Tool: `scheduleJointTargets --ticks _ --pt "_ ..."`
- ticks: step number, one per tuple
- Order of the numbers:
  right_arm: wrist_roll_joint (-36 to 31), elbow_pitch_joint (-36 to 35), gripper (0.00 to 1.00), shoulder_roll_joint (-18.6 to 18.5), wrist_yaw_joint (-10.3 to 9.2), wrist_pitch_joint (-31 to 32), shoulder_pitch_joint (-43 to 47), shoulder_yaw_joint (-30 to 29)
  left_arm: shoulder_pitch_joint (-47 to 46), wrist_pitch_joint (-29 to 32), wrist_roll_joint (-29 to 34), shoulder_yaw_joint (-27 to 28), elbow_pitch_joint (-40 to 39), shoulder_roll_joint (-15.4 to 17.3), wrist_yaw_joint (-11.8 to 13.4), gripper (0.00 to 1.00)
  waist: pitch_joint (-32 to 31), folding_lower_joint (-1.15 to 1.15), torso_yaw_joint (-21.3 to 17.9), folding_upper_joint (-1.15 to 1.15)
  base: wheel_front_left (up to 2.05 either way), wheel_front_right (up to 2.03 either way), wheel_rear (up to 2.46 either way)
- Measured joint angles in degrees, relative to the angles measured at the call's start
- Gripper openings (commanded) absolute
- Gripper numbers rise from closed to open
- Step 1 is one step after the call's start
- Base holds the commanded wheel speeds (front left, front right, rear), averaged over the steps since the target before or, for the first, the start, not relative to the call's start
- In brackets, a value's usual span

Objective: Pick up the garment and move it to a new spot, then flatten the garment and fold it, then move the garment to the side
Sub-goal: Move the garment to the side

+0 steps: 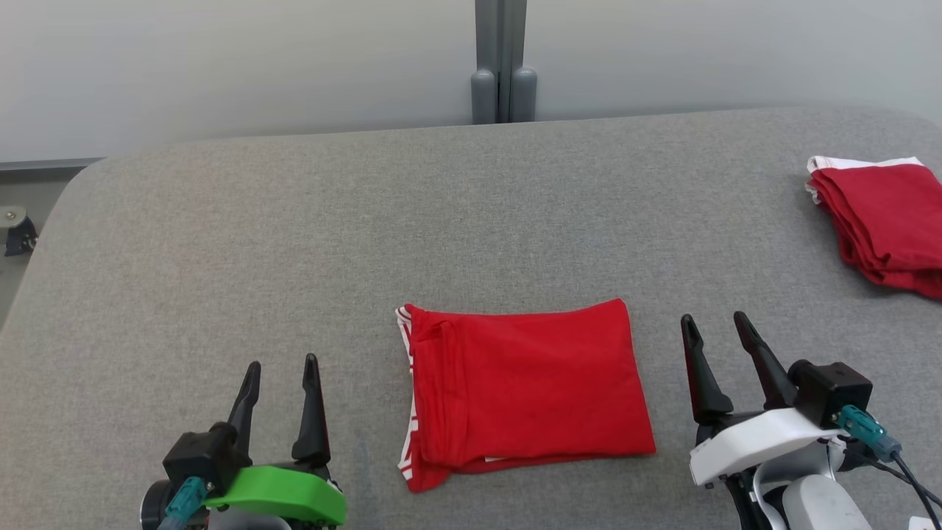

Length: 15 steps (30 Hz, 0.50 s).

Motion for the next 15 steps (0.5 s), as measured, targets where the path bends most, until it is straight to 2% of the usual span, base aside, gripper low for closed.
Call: scheduleJointTargets --ticks 7,15 --pt "0.18 0.9 1.0 -0.01 0.0 1.07 0.0 -0.07 0.07 0.0 0.33 0.25 0.24 -0.13 -0.25 1.0 0.33 0.0 0.16 0.0 0.0 0.0 0.0" --pt "0.88 2.34 1.0 0.02 0.0 12.11 0.25 -0.65 0.02 0.0 0.58 0.74 -0.42 -0.21 -0.26 1.0 1.05 0.0 1.22 0.0 0.0 0.0 0.0"
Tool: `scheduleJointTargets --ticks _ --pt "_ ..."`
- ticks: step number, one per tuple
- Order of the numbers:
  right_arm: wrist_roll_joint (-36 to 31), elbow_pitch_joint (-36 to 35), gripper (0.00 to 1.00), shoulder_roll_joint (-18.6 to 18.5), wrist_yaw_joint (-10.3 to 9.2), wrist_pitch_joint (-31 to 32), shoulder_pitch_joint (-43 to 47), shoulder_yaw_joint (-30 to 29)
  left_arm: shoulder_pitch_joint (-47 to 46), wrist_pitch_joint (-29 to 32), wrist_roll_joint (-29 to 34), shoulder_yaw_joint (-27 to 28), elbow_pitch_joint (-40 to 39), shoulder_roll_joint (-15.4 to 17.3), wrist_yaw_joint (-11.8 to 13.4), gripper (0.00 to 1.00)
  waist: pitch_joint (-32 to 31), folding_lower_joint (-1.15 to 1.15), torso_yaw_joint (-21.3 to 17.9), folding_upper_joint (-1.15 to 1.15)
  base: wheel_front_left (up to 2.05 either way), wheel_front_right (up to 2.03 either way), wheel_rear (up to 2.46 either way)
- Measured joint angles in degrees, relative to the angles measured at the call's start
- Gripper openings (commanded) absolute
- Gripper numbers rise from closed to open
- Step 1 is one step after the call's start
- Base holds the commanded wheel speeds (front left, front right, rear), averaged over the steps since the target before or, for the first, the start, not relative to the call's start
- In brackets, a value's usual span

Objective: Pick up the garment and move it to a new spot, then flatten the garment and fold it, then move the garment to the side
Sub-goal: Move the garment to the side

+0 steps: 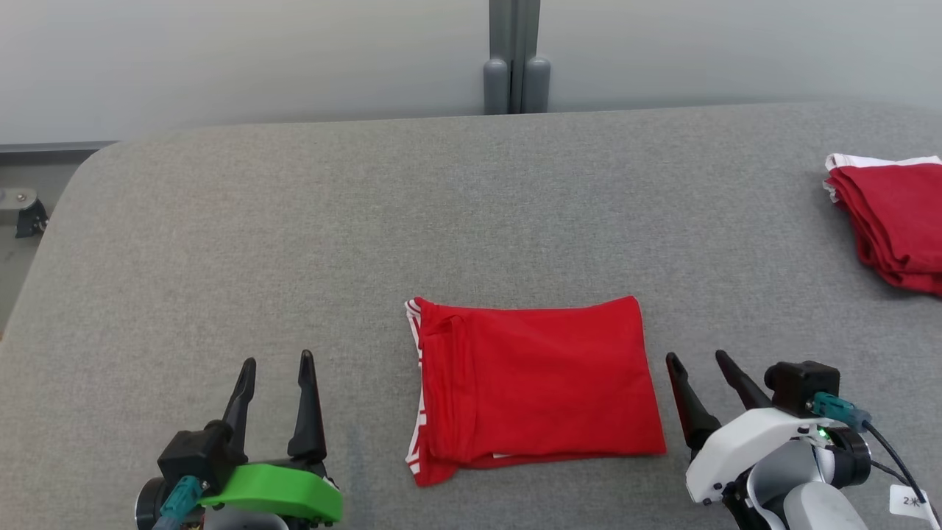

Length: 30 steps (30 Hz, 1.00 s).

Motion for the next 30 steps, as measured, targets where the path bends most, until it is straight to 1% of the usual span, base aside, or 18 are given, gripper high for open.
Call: scheduleJointTargets --ticks 5,10,14,19,20,21,22,23,26,30 --pt "0.93 0.15 1.0 -0.26 0.0 7.88 -1.23 0.26 -0.16 -0.02 0.21 0.41 -1.1 -0.02 0.14 1.0 0.88 0.0 1.5 0.0 0.0 0.0 0.0" --pt "3.28 2.86 1.0 -1.76 0.0 12.87 -3.66 1.61 -0.27 -0.09 0.23 0.52 -1.46 -0.02 0.51 1.0 1.71 0.0 3.66 0.0 0.0 0.0 0.0" --pt "4.1 6.54 1.0 -2.82 0.0 14.06 -5.44 1.54 -0.41 -0.09 0.15 0.11 -1.55 -0.03 0.55 1.0 2.37 0.0 5.61 0.0 0.0 0.0 0.0" --pt "4.49 10.79 1.0 -2.9 0.0 14.11 -7.32 1.46 -0.41 -0.09 -0.03 0.04 -1.63 -0.03 0.62 1.0 3.1 0.0 7.49 0.0 0.0 0.0 0.0" --pt "4.61 11.56 0.82 -2.89 0.0 13.94 -7.79 1.54 -0.41 -0.09 -0.04 0.02 -1.64 -0.03 0.71 1.0 3.27 0.0 7.7 0.0 0.0 0.0 0.0" --pt "4.89 12.12 0.44 -2.86 0.0 13.56 -8.24 1.68 -0.41 -0.09 -0.04 0.04 -1.65 -0.03 0.88 1.0 3.46 0.0 7.83 0.0 0.0 0.0 0.0" --pt "5.05 12.5 0.31 -2.86 0.0 13.26 -8.54 1.85 -0.41 -0.09 -0.03 0.07 -1.66 -0.03 0.88 1.0 3.57 0.0 7.87 0.0 0.0 0.0 0.0" --pt "5.15 13.05 0.0 -2.82 0.01 12.78 -8.99 2.1 -0.41 -0.09 -0.02 0.04 -1.7 -0.03 0.88 1.0 3.66 0.0 7.8 0.0 0.0 0.0 0.0" --pt "5.57 14.04 0.0 -2.37 0.08 11.12 -10.01 3.14 -0.4 -0.09 0.3 0.14 -1.97 -0.03 0.9 1.0 3.81 0.0 7.02 0.0 0.0 0.0 0.0" --pt "5.55 14.5 0.0 -2.82 0.09 8.47 -11.3 3.69 -0.38 -0.09 0.34 0.52 -2.87 -0.03 0.66 1.0 4.1 0.0 4.91 0.0 0.0 0.0 0.0"
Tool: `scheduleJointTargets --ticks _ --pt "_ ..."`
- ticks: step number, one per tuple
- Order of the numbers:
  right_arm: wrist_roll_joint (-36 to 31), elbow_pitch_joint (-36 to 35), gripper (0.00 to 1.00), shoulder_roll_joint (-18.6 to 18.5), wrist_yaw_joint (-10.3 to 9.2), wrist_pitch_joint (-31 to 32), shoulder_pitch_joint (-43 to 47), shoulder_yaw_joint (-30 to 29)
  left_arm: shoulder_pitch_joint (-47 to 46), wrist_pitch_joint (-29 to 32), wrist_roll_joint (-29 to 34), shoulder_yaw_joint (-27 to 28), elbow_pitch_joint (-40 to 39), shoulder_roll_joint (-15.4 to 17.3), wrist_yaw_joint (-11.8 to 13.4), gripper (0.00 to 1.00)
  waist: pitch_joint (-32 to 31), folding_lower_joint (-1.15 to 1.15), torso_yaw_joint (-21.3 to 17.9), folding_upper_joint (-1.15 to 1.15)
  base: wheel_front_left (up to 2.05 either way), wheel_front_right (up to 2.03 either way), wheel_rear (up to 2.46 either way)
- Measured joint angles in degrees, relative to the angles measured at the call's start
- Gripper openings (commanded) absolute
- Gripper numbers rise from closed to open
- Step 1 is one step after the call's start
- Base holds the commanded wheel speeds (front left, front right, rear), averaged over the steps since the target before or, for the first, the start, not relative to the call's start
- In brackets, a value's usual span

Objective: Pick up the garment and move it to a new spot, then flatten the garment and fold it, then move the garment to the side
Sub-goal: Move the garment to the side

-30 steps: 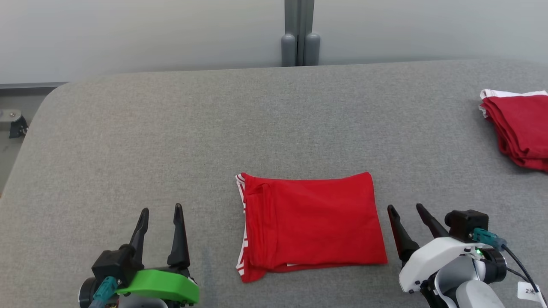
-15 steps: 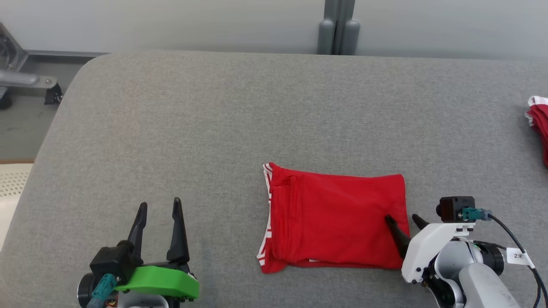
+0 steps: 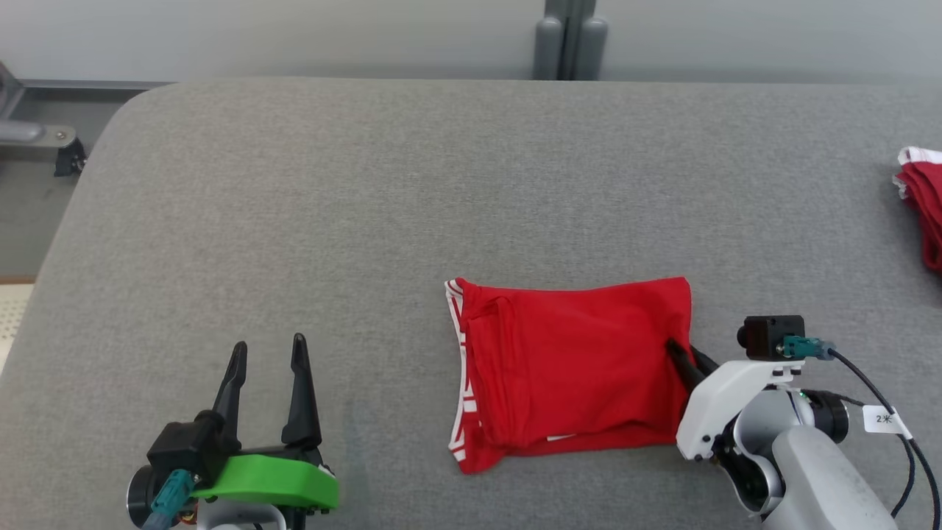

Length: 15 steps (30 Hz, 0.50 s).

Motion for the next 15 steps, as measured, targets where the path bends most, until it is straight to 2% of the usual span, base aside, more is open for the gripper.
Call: scheduleJointTargets --ticks 5,15 --pt "-0.3 -0.53 0.0 -1.65 -0.02 -2.85 -1.54 0.13 -0.02 -0.01 0.83 0.23 -1.07 -0.01 -0.24 1.0 0.64 0.0 -4.29 0.0 0.0 0.0 0.0" --pt "-0.62 -2.86 0.0 -3.8 -0.04 -5.89 -2.43 -3.54 -1.43 0.0 2.5 -1.22 -0.25 -0.05 -1.36 1.0 2.02 0.0 -17.58 0.0 0.0 0.0 0.0"
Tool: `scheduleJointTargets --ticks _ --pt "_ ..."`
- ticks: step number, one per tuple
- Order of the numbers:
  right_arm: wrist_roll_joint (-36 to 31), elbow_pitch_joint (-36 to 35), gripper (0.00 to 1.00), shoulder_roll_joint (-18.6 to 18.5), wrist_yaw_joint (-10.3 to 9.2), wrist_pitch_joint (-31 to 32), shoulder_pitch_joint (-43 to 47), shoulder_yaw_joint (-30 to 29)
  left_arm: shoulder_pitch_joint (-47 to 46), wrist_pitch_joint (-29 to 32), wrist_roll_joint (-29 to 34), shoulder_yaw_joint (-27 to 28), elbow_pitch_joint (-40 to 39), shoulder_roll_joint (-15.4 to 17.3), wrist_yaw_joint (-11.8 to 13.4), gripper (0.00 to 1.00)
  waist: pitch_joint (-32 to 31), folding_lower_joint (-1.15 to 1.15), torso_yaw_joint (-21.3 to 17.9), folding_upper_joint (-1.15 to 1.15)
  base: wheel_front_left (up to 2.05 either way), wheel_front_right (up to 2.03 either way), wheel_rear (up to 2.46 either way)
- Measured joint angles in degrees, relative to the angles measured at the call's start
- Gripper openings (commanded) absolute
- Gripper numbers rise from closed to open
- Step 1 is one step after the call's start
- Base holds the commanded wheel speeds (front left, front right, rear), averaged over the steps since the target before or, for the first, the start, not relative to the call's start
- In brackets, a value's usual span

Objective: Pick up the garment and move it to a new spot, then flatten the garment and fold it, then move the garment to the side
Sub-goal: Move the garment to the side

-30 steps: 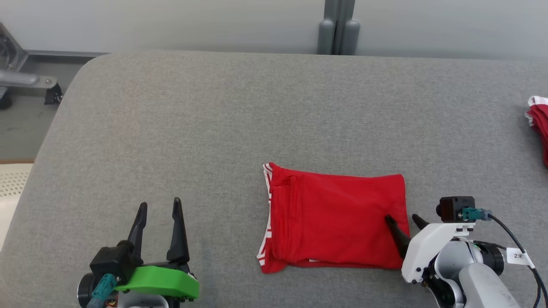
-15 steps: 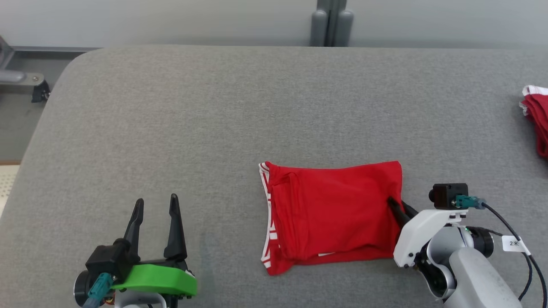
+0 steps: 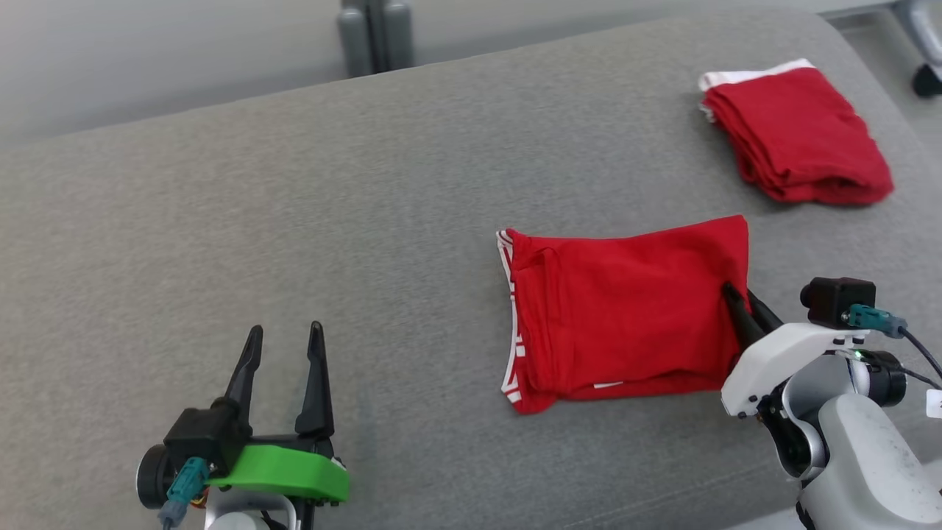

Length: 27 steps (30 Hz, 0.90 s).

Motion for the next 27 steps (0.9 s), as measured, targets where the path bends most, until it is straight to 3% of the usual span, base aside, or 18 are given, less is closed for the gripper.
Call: scheduleJointTargets --ticks 7,13,18,27 --pt "0.02 -0.63 0.0 1.45 0.0 -1.27 -0.01 -1.01 -1.6 0.0 1.34 -1.22 1.01 0.03 -0.78 1.0 1.13 0.0 -9.36 0.0 0.0 0.0 0.0" --pt "-0.15 -0.82 0.0 1.98 0.0 -2.43 -0.13 -1.26 -2.32 0.0 1.85 -1.75 1.33 0.02 -0.98 1.0 2.35 0.0 -14.32 0.0 0.0 0.0 0.0" --pt "-1.08 -1.23 0.0 1.51 0.0 -2.24 -3.2 -0.6 -2.46 0.0 1.83 -1.59 1.31 0.03 -0.82 1.0 3.31 0.0 -14.05 0.0 0.0 0.0 0.0" --pt "-2.35 -1.76 0.0 -0.52 0.0 2.22 -15.38 -0.58 -3.08 0.0 0.82 -1.52 0.83 0.03 -0.69 1.0 3.78 0.0 -8.4 0.0 0.0 0.0 0.0"
